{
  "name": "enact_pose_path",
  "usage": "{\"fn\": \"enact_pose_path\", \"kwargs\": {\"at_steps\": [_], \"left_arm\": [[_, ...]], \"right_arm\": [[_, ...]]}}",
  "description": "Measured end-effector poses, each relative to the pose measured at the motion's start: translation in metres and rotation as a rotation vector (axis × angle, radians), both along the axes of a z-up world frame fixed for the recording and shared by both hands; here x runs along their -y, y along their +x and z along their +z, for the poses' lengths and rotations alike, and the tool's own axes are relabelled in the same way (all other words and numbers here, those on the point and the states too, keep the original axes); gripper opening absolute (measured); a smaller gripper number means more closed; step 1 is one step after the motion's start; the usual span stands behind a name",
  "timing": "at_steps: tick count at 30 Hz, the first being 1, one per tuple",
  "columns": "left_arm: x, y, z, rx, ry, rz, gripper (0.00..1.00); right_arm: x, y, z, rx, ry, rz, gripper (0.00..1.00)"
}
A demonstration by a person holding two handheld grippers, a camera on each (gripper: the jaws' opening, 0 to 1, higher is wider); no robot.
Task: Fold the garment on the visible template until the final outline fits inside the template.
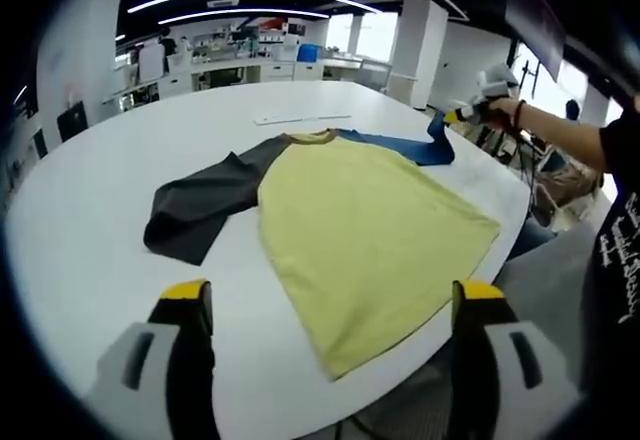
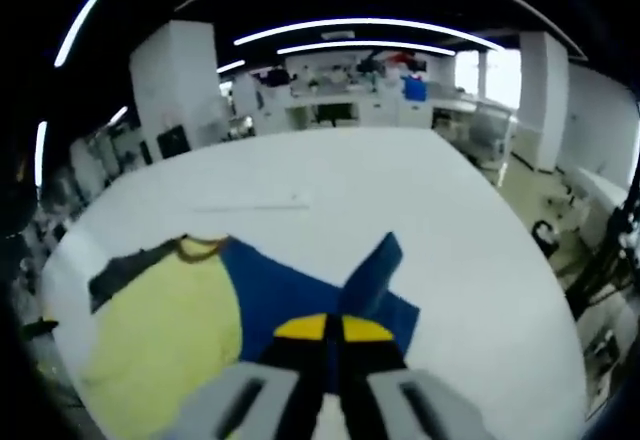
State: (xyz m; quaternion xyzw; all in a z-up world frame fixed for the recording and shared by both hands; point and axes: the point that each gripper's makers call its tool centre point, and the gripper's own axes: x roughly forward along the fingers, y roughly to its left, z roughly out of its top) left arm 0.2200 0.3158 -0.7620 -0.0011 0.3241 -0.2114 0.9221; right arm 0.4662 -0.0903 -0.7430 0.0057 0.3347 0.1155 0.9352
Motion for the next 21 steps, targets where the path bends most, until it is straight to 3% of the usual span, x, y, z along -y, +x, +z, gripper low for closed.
{"fn": "enact_pose_path", "kwargs": {"at_steps": [14, 21], "left_arm": [[-0.011, 0.005, -0.006, 0.007, -0.007, -0.019, 0.96], [-0.001, 0.003, -0.006, 0.000, -0.008, -0.029, 0.95]], "right_arm": [[-0.050, 0.006, 0.004, -0.008, 0.032, 0.061, 0.00], [-0.076, 0.004, 0.007, -0.010, 0.041, 0.097, 0.00]]}}
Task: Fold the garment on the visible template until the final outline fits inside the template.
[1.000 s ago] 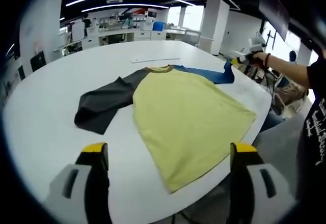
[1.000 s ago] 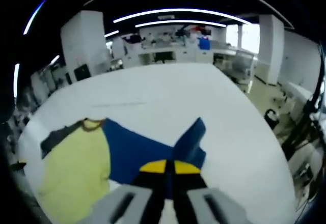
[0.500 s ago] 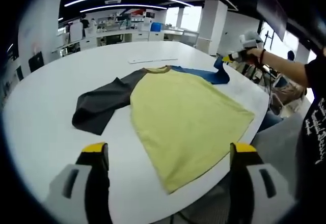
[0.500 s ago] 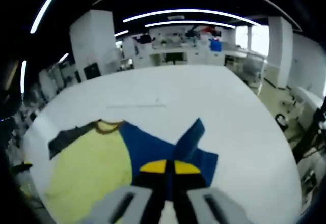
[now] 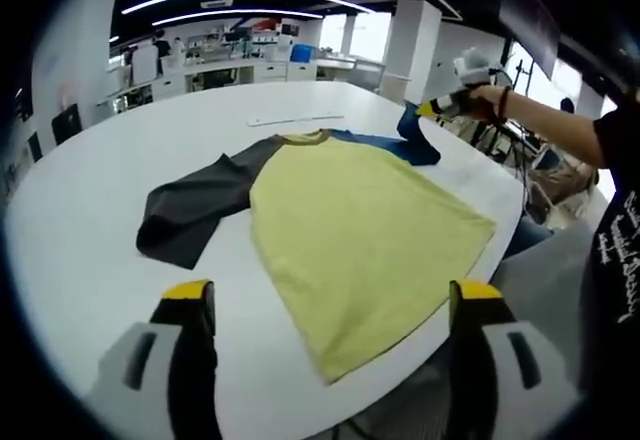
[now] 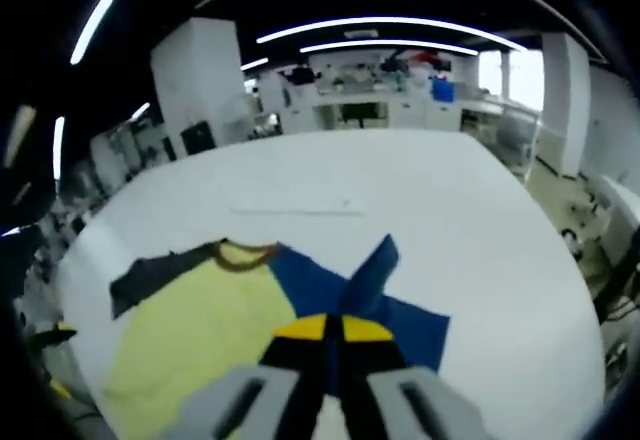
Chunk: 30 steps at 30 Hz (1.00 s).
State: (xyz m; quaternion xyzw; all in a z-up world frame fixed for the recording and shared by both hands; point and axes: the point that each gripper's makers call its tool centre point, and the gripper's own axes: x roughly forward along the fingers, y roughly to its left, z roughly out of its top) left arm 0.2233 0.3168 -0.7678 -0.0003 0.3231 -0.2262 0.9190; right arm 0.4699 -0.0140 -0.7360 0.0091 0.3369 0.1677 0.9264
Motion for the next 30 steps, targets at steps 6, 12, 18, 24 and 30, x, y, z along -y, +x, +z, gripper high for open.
{"fn": "enact_pose_path", "kwargs": {"at_steps": [6, 12, 18, 24, 30], "left_arm": [[0.011, -0.002, 0.002, -0.002, 0.000, -0.011, 0.96], [0.016, -0.003, 0.004, -0.006, 0.003, -0.020, 0.95], [0.017, -0.002, 0.004, -0.009, 0.004, -0.023, 0.95], [0.018, -0.002, 0.004, -0.007, -0.003, -0.025, 0.96], [0.018, -0.002, 0.007, 0.010, -0.019, -0.024, 0.97]], "right_arm": [[-0.019, 0.008, 0.000, -0.003, 0.014, 0.033, 0.00], [-0.037, 0.009, 0.002, -0.005, 0.026, 0.057, 0.00], [-0.058, 0.012, 0.003, -0.008, 0.040, 0.083, 0.00], [-0.080, 0.011, 0.001, -0.015, 0.048, 0.112, 0.00], [-0.103, 0.008, 0.004, -0.017, 0.069, 0.139, 0.00]]}}
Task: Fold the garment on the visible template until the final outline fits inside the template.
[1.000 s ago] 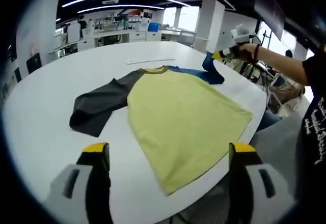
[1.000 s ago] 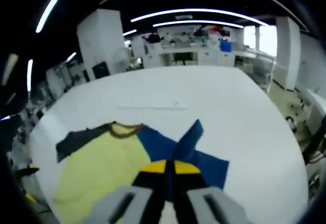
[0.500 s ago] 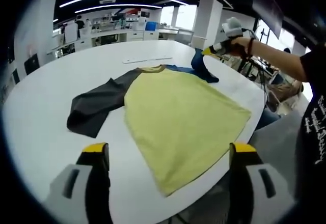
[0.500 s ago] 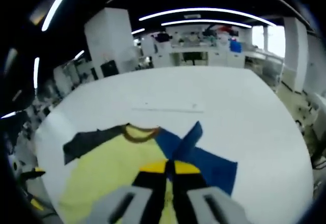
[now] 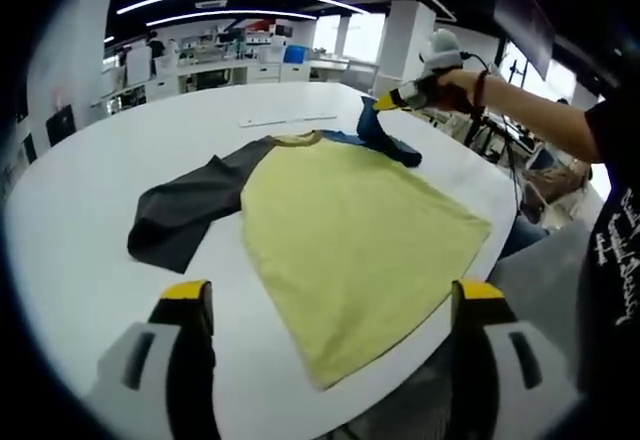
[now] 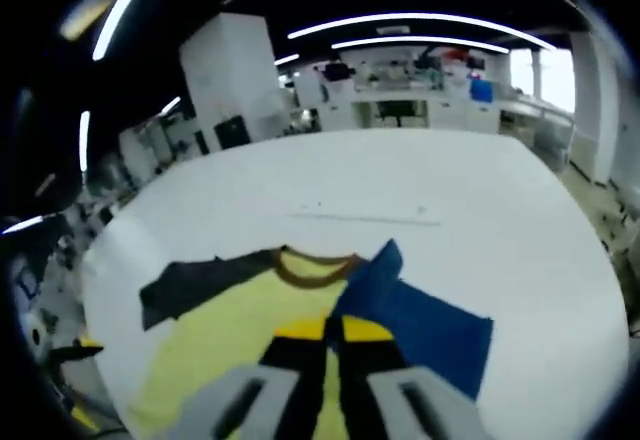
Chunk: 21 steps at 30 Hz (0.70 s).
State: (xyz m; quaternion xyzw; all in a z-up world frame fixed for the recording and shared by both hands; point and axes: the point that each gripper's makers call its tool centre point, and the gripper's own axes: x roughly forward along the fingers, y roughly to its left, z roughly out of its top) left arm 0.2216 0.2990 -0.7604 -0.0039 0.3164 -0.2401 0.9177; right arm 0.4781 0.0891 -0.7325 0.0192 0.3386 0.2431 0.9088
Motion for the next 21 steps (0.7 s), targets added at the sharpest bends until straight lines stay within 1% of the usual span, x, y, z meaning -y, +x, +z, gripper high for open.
{"fn": "enact_pose_path", "kwargs": {"at_steps": [4, 6, 8, 12, 13, 14, 16, 21], "left_arm": [[-0.004, 0.001, -0.001, 0.002, 0.011, -0.001, 0.97], [-0.005, 0.001, 0.000, 0.011, 0.002, 0.000, 0.97], [-0.007, 0.001, 0.000, 0.012, 0.000, 0.002, 0.97], [-0.009, -0.001, -0.004, 0.004, 0.009, 0.003, 0.97], [-0.009, -0.001, -0.005, 0.001, 0.010, 0.004, 0.97], [-0.009, -0.002, -0.006, -0.002, 0.010, 0.006, 0.97], [-0.009, -0.003, -0.006, -0.005, 0.009, 0.007, 0.97], [-0.011, -0.005, -0.007, -0.009, 0.015, 0.017, 0.97]], "right_arm": [[-0.014, 0.003, 0.001, 0.007, -0.004, 0.020, 0.00], [-0.021, -0.001, 0.001, 0.009, -0.007, 0.030, 0.00], [-0.029, 0.003, -0.001, 0.005, -0.005, 0.041, 0.00], [-0.046, 0.005, -0.002, 0.003, 0.005, 0.057, 0.00], [-0.054, -0.003, 0.000, 0.006, 0.007, 0.065, 0.00], [-0.058, -0.004, 0.001, 0.009, 0.008, 0.071, 0.00], [-0.068, 0.002, 0.000, 0.008, 0.016, 0.085, 0.00], [-0.088, -0.002, 0.005, 0.015, 0.032, 0.114, 0.00]]}}
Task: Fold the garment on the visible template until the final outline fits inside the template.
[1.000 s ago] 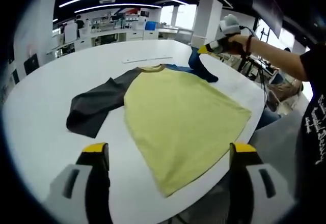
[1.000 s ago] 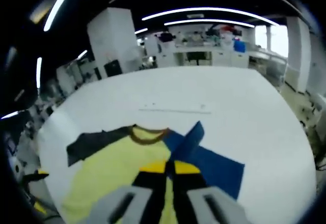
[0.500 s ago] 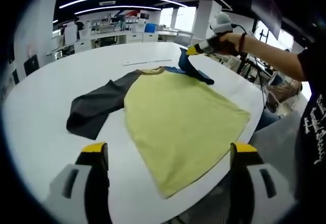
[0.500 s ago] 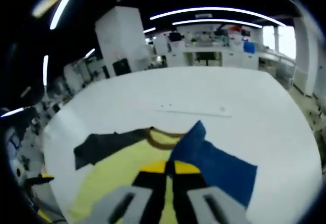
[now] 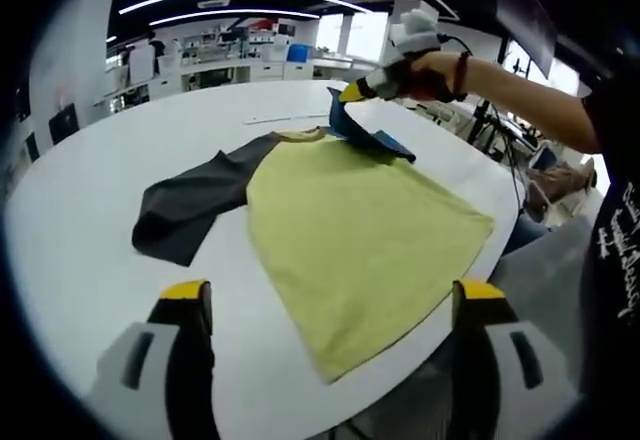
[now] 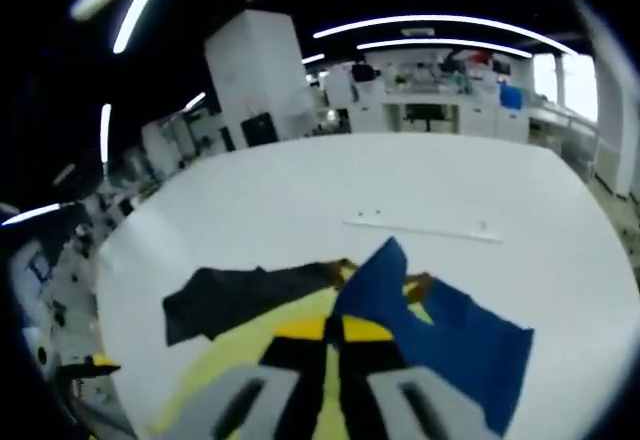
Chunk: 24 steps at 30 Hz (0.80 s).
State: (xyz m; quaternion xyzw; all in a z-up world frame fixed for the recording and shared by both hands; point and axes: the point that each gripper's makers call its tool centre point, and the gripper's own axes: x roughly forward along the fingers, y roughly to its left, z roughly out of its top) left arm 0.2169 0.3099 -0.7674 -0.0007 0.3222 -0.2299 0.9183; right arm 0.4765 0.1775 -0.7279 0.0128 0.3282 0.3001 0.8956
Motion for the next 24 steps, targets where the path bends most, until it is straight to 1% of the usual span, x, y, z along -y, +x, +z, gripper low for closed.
{"fn": "enact_pose_path", "kwargs": {"at_steps": [5, 9, 13, 17, 19, 24], "left_arm": [[-0.001, 0.000, 0.000, 0.001, -0.005, 0.017, 0.98], [-0.001, -0.002, -0.001, -0.001, -0.005, 0.019, 0.98], [-0.002, -0.003, -0.004, -0.008, -0.003, 0.022, 0.98], [-0.004, -0.003, -0.004, -0.008, 0.012, 0.025, 0.98], [-0.005, -0.004, -0.003, -0.008, 0.019, 0.027, 0.98], [-0.006, -0.007, -0.003, -0.014, 0.020, 0.034, 0.98]], "right_arm": [[-0.015, -0.001, 0.000, 0.003, 0.003, 0.031, 0.00], [-0.024, -0.005, 0.000, 0.004, 0.003, 0.049, 0.00], [-0.037, -0.004, -0.001, -0.002, 0.010, 0.071, 0.00], [-0.052, -0.013, 0.001, -0.002, 0.015, 0.102, 0.00], [-0.061, -0.009, 0.000, -0.002, 0.015, 0.117, 0.00], [-0.077, -0.019, 0.000, 0.003, 0.012, 0.162, 0.00]]}}
